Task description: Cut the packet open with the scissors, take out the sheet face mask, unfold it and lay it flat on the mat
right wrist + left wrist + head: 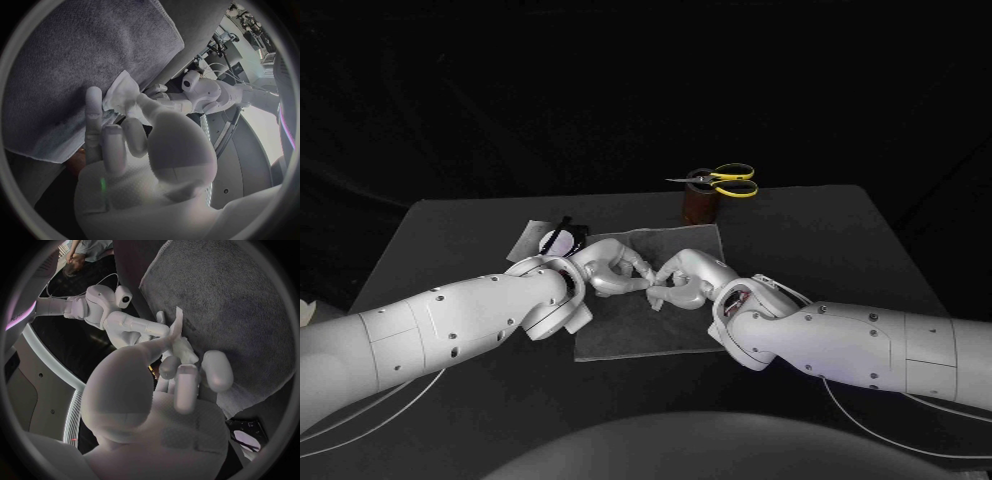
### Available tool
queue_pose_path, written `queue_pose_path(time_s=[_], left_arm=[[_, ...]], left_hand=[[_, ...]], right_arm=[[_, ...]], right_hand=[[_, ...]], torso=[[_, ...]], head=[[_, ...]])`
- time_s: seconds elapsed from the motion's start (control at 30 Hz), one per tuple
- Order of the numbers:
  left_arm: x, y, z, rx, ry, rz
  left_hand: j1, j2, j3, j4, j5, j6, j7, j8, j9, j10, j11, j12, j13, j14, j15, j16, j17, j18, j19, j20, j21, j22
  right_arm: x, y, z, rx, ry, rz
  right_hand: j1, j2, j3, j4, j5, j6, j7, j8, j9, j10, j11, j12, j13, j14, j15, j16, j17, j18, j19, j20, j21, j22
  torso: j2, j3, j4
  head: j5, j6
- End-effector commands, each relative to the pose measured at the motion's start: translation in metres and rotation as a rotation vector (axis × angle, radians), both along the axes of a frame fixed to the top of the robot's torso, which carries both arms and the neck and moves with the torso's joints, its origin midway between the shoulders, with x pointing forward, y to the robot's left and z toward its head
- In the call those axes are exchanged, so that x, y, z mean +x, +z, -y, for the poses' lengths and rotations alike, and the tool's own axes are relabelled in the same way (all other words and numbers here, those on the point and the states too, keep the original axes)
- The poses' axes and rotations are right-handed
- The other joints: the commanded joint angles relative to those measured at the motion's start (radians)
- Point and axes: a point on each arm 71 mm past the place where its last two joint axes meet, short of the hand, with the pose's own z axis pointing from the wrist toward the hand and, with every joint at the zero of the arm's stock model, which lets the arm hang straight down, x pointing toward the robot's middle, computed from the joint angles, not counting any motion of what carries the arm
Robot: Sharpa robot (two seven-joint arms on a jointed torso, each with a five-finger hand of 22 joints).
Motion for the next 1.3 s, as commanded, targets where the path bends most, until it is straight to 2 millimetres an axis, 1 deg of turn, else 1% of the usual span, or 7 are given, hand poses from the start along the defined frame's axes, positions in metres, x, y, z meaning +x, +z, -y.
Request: queue_pose_path(time_s=[0.03,0.2,0.37,0.57,1.1,1.23,1.3], left_arm=[[-0.0025,0.0002,0.0043,-0.015,-0.025,-0.018],[-0.0023,0.0000,0.0036,-0.014,-0.024,-0.021],[-0.0024,-0.0002,0.0036,-0.015,-0.024,-0.025],[-0.0024,-0.0003,0.0036,-0.016,-0.024,-0.026],[-0.0012,-0.0010,-0.0006,-0.010,-0.009,-0.029],[-0.0019,-0.0010,-0.0005,-0.033,-0.015,-0.048],[-0.0025,-0.0010,-0.0001,-0.058,-0.020,-0.068]], left_hand=[[-0.009,-0.002,-0.006,0.001,0.002,0.004,-0.002,0.025,0.158,0.008,0.000,0.004,0.001,0.037,-0.007,0.001,0.111,-0.006,0.006,-0.003,0.005,0.001],[-0.009,-0.002,-0.007,0.001,0.002,0.004,-0.002,0.026,0.158,0.009,0.000,0.004,0.001,0.037,-0.008,0.001,0.111,-0.006,0.007,-0.003,0.006,0.001],[-0.009,-0.002,-0.007,0.002,0.002,0.004,-0.002,0.026,0.158,0.009,0.000,0.004,0.002,0.037,-0.008,0.001,0.111,-0.007,0.007,-0.003,0.006,0.002],[-0.009,-0.001,-0.008,0.002,0.002,0.004,-0.003,0.026,0.159,0.008,-0.001,0.004,0.000,0.037,-0.008,0.001,0.111,-0.007,0.007,-0.004,0.006,0.002],[-0.007,-0.002,-0.010,0.001,0.002,0.003,-0.004,0.027,0.160,0.007,-0.002,0.003,-0.002,0.038,-0.009,0.001,0.113,-0.007,0.009,-0.005,0.007,0.004],[-0.010,-0.006,-0.020,0.005,0.002,-0.009,-0.004,0.023,0.162,-0.028,-0.002,-0.018,-0.051,0.032,-0.010,-0.003,0.098,-0.006,0.004,-0.006,0.003,-0.003],[-0.011,-0.002,-0.031,0.013,0.002,-0.029,0.000,0.015,0.162,-0.094,0.003,-0.059,-0.138,0.026,-0.007,-0.007,0.087,-0.004,-0.004,-0.006,-0.003,-0.013]], right_arm=[[-0.0003,0.0026,-0.0025,0.023,0.005,0.019],[0.0001,0.0028,-0.0015,0.030,-0.002,0.022],[0.0003,0.0031,-0.0015,0.038,-0.007,0.024],[-0.0001,0.0036,-0.0016,0.049,-0.009,0.026],[-0.0010,0.0039,0.0056,0.083,-0.023,0.011],[-0.0014,0.0012,0.0064,0.076,-0.012,-0.025],[-0.0017,-0.0009,0.0066,0.065,0.000,-0.050]], right_hand=[[0.018,0.008,0.014,-0.003,-0.003,0.007,-0.003,0.007,0.003,0.001,-0.010,0.004,0.009,0.005,-0.010,0.005,0.005,0.021,0.008,0.000,0.000,0.002],[0.041,0.022,0.043,-0.016,-0.003,0.010,-0.008,0.016,0.009,0.007,-0.015,0.011,0.016,0.010,-0.015,0.008,0.015,0.021,0.011,-0.004,0.004,0.007],[0.089,0.032,0.104,-0.069,-0.003,0.009,-0.008,0.038,0.026,0.015,-0.017,0.019,0.026,0.020,-0.020,0.012,0.035,0.021,0.018,-0.013,0.018,0.020],[0.080,0.033,0.178,-0.109,-0.003,0.010,-0.003,0.069,0.050,0.027,-0.014,0.030,0.037,0.031,-0.018,0.017,0.058,0.020,0.015,-0.023,0.048,0.050],[0.042,0.030,0.231,-0.124,-0.004,0.004,-0.007,0.092,0.069,0.033,-0.018,0.031,0.042,0.037,-0.021,0.018,0.071,0.020,0.006,-0.026,0.069,0.074],[0.004,0.008,0.216,-0.120,0.003,-0.046,0.007,0.079,0.070,0.015,-0.006,-0.003,0.020,0.015,-0.009,0.003,0.025,0.016,-0.013,-0.018,0.063,0.077],[-0.032,-0.014,0.189,-0.104,0.025,-0.075,0.018,0.063,0.065,-0.001,0.006,-0.028,0.004,-0.002,0.001,-0.008,-0.005,0.014,-0.029,-0.009,0.051,0.074]], torso=[[0.000,0.0000,-0.0009],[0.000,0.0002,-0.0007],[0.000,0.0002,0.0000],[0.000,-0.0002,-0.0006],[0.000,0.0000,-0.0002],[0.000,-0.0003,-0.0005],[0.000,-0.0004,-0.0012]], head=[[0.000,0.000],[-0.001,0.000],[-0.003,0.000],[-0.001,0.000],[0.002,0.000],[0.001,0.000],[0.001,0.000]])
